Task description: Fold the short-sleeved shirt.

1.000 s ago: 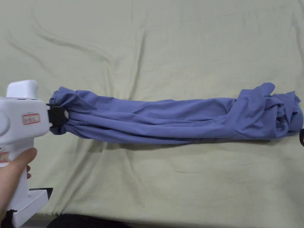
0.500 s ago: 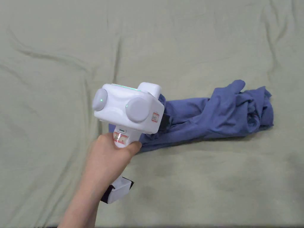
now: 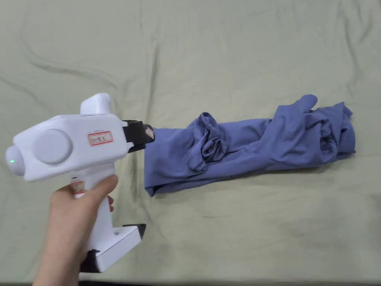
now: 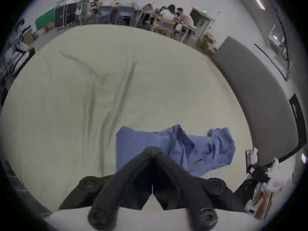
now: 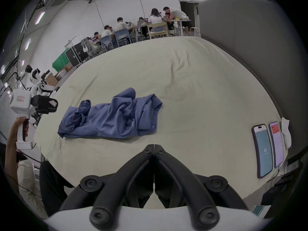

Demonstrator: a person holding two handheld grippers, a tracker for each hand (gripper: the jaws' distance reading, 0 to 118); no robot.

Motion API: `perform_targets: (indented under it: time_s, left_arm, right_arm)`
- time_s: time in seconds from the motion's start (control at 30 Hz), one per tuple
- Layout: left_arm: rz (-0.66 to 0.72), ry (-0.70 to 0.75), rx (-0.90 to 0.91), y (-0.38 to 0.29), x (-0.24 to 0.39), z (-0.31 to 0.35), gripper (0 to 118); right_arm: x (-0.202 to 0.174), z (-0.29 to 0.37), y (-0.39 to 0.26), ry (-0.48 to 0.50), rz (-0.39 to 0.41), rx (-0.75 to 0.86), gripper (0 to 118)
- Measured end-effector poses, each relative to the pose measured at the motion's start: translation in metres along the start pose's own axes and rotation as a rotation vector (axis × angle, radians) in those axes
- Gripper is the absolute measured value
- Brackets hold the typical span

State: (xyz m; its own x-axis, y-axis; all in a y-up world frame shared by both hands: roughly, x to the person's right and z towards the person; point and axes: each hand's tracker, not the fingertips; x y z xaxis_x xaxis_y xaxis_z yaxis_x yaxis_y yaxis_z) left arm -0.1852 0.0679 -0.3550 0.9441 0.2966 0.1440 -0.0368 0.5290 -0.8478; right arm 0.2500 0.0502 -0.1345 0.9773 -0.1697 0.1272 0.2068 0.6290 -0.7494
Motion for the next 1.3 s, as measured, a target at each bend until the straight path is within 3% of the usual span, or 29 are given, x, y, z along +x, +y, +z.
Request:
perform_targets:
  time_s: [0.1, 0.23, 0.33, 0.43, 0.63, 0.73, 0.77, 0.83, 0.87, 0.97, 1.03, 1.23, 1.27, 1.3]
  left_arm:
    - [-0.101, 0.001, -0.139, -0.01, 0.029, -0.049, 0]
    - [-0.122, -0.064, -0.265, -0.037, 0.079, -0.098, 0]
    - [-0.269, 0.033, -0.17, -0.046, 0.112, -0.097, 0]
    - [-0.351, 0.04, -0.194, -0.045, 0.129, -0.092, 0]
    - [-0.276, -0.28, -0.173, -0.035, 0.134, -0.046, 0]
    - [-0.174, -0.376, -0.125, -0.022, 0.101, -0.017, 0]
    - [-0.127, -0.394, -0.106, -0.016, 0.084, -0.008, 13]
    - [-0.001, -0.416, -0.101, -0.006, 0.043, 0.0, 83]
    - [0.039, -0.361, -0.101, -0.003, 0.025, 0.001, 96]
    - [-0.014, 0.015, -0.031, 0.001, -0.014, 0.005, 96]
    - [-0.075, 0.149, -0.035, 0.001, -0.025, -0.005, 96]
    - [-0.104, 0.038, -0.174, -0.017, -0.025, -0.08, 95]
    - [-0.094, 0.016, -0.206, -0.024, -0.027, -0.094, 89]
    - [-0.087, 0.015, -0.221, -0.03, -0.029, -0.102, 75]
  right_arm:
    - [-0.007, -0.004, -0.003, 0.001, 0.017, -0.021, 3]
    - [-0.01, -0.006, -0.007, -0.017, 0.031, -0.053, 3]
    - [-0.01, -0.006, -0.008, -0.025, 0.038, -0.07, 3]
    - [-0.012, -0.011, -0.007, -0.021, 0.046, -0.08, 3]
    - [-0.026, -0.01, 0.003, 0.006, 0.064, -0.068, 3]
    - [-0.035, -0.005, 0.009, 0.012, 0.094, -0.055, 3]
    - [-0.039, -0.003, 0.011, 0.016, 0.101, -0.052, 3]
    - [-0.044, -0.001, 0.014, 0.019, 0.118, -0.05, 3]
    - [-0.047, 0.0, 0.015, 0.021, 0.126, -0.051, 3]
    - [-0.053, -0.002, 0.014, 0.019, 0.153, -0.06, 3]
    - [-0.058, -0.005, 0.013, 0.021, 0.164, -0.071, 3]
    - [-0.074, -0.012, 0.009, 0.038, 0.19, -0.111, 3]
    - [-0.076, -0.012, 0.009, 0.036, 0.193, -0.114, 3]
    - [-0.077, -0.01, 0.009, 0.034, 0.196, -0.116, 3]
